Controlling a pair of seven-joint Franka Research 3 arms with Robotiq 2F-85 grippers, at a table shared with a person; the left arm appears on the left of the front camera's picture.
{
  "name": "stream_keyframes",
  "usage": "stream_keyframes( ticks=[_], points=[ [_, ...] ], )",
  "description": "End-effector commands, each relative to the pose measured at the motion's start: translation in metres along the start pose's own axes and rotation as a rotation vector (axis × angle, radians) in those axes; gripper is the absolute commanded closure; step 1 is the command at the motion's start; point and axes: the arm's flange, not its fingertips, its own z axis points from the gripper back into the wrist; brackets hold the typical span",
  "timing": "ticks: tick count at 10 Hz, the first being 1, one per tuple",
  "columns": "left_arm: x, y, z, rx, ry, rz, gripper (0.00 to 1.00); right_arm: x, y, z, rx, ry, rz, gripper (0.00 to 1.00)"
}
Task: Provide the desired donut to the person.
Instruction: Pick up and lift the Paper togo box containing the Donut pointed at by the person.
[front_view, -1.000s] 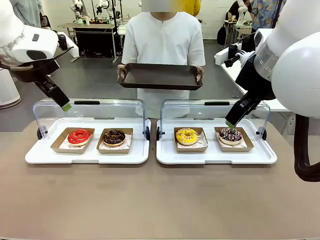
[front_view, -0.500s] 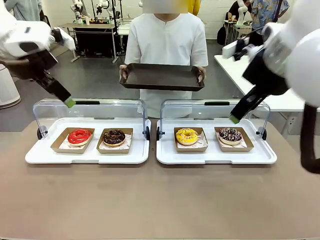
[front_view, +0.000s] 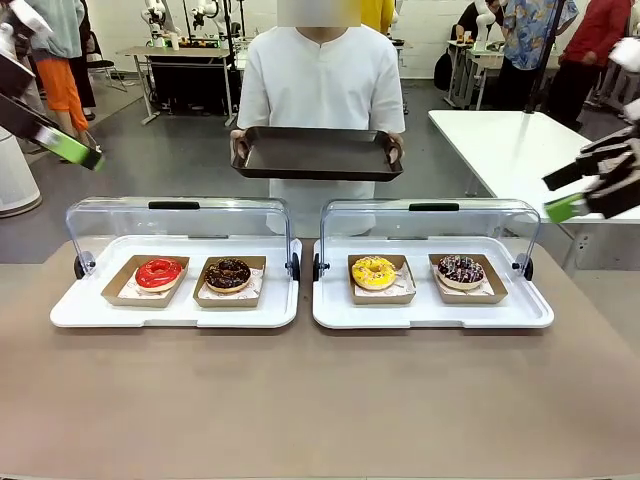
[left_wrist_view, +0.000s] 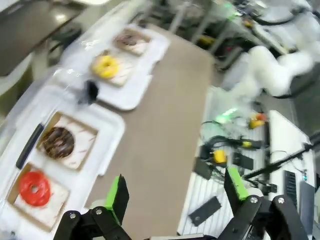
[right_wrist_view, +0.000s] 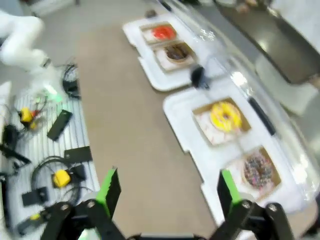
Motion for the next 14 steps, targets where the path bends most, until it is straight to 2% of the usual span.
stream_keyframes(
  ticks=[1, 3, 5, 7, 11, 14],
  points=[
    [0.003, 0.025, 0.022, -0.084, -0.013, -0.033, 0.00, -0.017, -0.023, 0.022, 0.227, -0.140, 0.085, 0.00],
    [-0.015, 0.046, 0.047, -0.086, -0.093, -0.148, 0.00, -0.035, -0.044, 0.036, 0.216, -0.227, 0.026, 0.00],
    [-0.040, 0.066, 0.065, -0.067, -0.178, -0.206, 0.00, -0.043, -0.048, 0.049, 0.174, -0.248, -0.017, 0.00],
    [-0.055, 0.070, 0.071, -0.045, -0.216, -0.247, 0.00, -0.047, -0.049, 0.059, 0.127, -0.242, -0.063, 0.00],
    [-0.071, 0.067, 0.090, 0.036, -0.191, -0.273, 0.00, -0.060, -0.055, 0.075, 0.082, -0.212, -0.110, 0.00],
    [-0.080, 0.058, 0.106, 0.103, -0.122, -0.278, 0.00, -0.068, -0.055, 0.079, 0.059, -0.127, -0.134, 0.00]
  ],
)
